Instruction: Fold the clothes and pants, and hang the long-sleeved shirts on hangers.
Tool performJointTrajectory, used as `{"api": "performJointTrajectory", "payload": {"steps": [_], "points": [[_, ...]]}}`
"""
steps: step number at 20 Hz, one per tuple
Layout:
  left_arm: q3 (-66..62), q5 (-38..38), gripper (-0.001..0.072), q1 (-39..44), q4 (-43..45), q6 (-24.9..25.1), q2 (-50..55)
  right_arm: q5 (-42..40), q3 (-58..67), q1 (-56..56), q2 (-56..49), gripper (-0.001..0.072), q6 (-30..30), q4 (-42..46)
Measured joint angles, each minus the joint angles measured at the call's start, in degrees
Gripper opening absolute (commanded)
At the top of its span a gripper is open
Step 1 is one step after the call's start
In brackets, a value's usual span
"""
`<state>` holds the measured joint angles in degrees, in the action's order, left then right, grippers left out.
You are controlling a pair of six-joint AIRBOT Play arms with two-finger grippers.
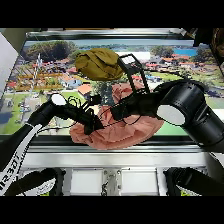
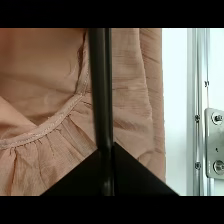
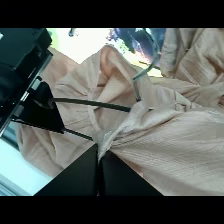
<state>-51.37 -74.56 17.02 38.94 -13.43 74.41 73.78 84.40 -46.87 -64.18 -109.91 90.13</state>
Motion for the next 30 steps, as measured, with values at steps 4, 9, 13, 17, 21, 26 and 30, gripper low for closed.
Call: {"api": "performJointTrajectory", "payload": {"steps": [4,9,13,17,21,26,30], "points": [[0.0,0.0,0.0007,0.0,0.0,0.0,0.0,0.4,0.2,0.1,0.2,0.072,1.8,-0.9],[0.0,0.0,0.0007,0.0,0.0,0.0,0.0,8.7,2.8,5.5,1.8,0.0717,11.2,-1.6],[0.0,0.0,0.0007,0.0,0.0,0.0,0.0,15.9,4.6,16.5,2.1,0.0716,24.4,-8.1],[0.0,0.0,0.0007,0.0,0.0,0.0,0.0,18.3,5.1,26.9,1.3,0.0717,31.2,-17.7],[0.0,0.0,0.0007,0.0,0.1,0.0,0.0,19.1,5.3,31.1,1.0,0.0716,33.8,-21.2],[0.0,0.0,0.0007,0.0,0.1,0.0,0.0,19.1,5.2,37.2,0.6,0.0717,47.1,-25.0],[0.0,-0.2,0.0007,0.0,0.1,0.0,0.0,20.5,3.2,51.3,-1.4,0.0717,59.0,-37.5]]}}
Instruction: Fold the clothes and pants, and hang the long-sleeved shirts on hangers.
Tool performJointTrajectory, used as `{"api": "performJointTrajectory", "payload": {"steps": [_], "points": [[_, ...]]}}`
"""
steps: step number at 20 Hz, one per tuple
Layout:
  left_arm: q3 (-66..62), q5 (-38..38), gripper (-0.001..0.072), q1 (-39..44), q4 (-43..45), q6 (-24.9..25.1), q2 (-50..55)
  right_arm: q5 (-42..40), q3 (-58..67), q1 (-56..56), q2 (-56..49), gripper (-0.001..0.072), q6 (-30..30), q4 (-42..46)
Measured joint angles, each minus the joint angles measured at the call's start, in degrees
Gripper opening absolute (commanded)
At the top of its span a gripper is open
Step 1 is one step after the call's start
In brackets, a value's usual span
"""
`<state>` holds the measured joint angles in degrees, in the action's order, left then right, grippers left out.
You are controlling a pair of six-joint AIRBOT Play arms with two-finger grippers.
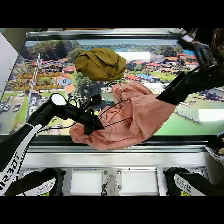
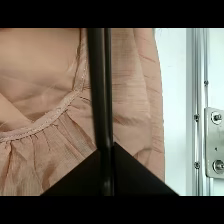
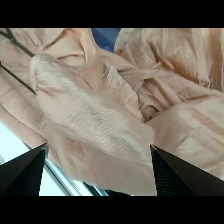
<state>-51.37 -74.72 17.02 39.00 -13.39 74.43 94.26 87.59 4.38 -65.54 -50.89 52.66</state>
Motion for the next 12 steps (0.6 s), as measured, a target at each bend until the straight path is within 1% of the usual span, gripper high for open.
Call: {"api": "performJointTrajectory", "payload": {"steps": [3,5,9,12], "points": [[0.0,-0.2,0.0007,0.0,0.0,0.0,0.0,3.9,-2.4,10.7,-4.0,0.0717,9.2,-12.0],[0.0,-0.7,0.0007,0.0,0.0,0.0,0.0,6.8,-3.7,16.1,-7.4,0.0717,16.0,-18.0],[0.0,-1.1,0.0007,0.0,0.0,0.0,0.0,9.6,-6.9,21.4,-13.5,0.0717,28.9,-23.7],[0.0,-1.2,0.0007,0.0,0.0,0.0,0.0,10.5,-10.1,22.4,-16.2,0.0717,35.8,-25.5]]}}
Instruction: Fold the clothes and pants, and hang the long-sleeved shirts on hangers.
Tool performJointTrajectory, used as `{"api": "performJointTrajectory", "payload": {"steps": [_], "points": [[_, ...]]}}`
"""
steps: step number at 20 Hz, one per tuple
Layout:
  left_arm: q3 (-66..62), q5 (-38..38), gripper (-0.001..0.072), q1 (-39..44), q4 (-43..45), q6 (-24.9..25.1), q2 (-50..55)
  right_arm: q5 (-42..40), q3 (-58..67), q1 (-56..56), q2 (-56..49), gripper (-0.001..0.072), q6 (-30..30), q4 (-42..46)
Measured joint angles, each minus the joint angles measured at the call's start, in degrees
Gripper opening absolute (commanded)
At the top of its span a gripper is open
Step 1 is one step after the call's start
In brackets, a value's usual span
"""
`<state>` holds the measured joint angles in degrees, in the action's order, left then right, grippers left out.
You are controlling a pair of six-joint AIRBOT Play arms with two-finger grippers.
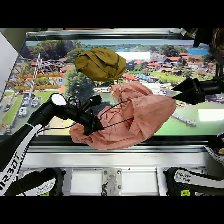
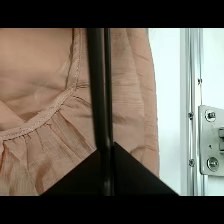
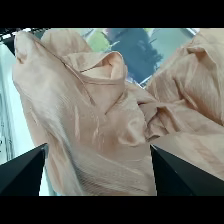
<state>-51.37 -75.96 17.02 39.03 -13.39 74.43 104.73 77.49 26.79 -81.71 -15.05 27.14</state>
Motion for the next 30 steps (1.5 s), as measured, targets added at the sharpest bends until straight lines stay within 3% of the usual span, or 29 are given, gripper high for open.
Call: {"api": "performJointTrajectory", "payload": {"steps": [9,30], "points": [[0.0,-0.1,0.0007,0.0,0.0,0.0,0.0,0.4,-7.4,-4.3,-2.3,0.0717,9.3,-1.5],[0.0,-0.3,0.0007,0.0,0.4,0.0,0.0,0.6,-8.2,-11.5,-4.2,0.0717,9.0,-2.8]]}}
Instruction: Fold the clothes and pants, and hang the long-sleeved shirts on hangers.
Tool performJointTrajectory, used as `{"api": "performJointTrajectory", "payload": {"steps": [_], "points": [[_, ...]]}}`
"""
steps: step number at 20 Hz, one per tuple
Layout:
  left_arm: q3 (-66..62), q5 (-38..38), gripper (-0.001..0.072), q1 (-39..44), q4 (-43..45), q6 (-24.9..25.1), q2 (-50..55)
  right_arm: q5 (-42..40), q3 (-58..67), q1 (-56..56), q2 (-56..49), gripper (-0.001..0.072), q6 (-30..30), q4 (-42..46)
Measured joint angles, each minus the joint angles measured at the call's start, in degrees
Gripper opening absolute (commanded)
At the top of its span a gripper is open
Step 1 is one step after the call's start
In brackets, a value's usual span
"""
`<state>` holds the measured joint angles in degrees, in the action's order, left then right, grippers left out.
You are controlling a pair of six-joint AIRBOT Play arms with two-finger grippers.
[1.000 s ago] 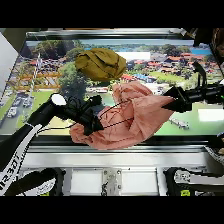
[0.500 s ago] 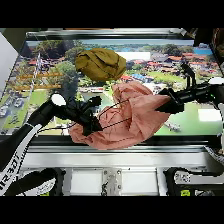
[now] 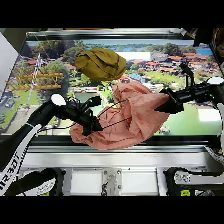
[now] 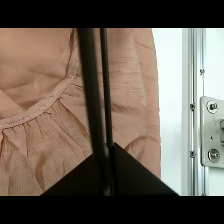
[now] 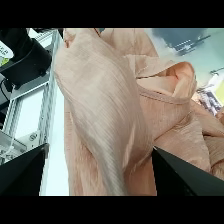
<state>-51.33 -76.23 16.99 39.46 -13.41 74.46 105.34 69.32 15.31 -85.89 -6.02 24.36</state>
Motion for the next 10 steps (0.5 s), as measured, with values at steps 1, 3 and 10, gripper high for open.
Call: {"api": "performJointTrajectory", "payload": {"steps": [1,3,10], "points": [[0.0,0.0,0.0007,0.0,0.0,0.0,0.0,0.0,0.0,0.0,0.0,0.0717,-0.1,0.0],[0.0,0.1,0.0007,0.0,0.0,0.0,0.0,0.0,0.0,0.0,0.0,0.0717,-0.2,0.0],[0.0,0.2,0.0007,0.0,0.0,0.0,0.0,0.0,0.0,-0.1,0.0,0.0018,-0.4,0.0]]}}
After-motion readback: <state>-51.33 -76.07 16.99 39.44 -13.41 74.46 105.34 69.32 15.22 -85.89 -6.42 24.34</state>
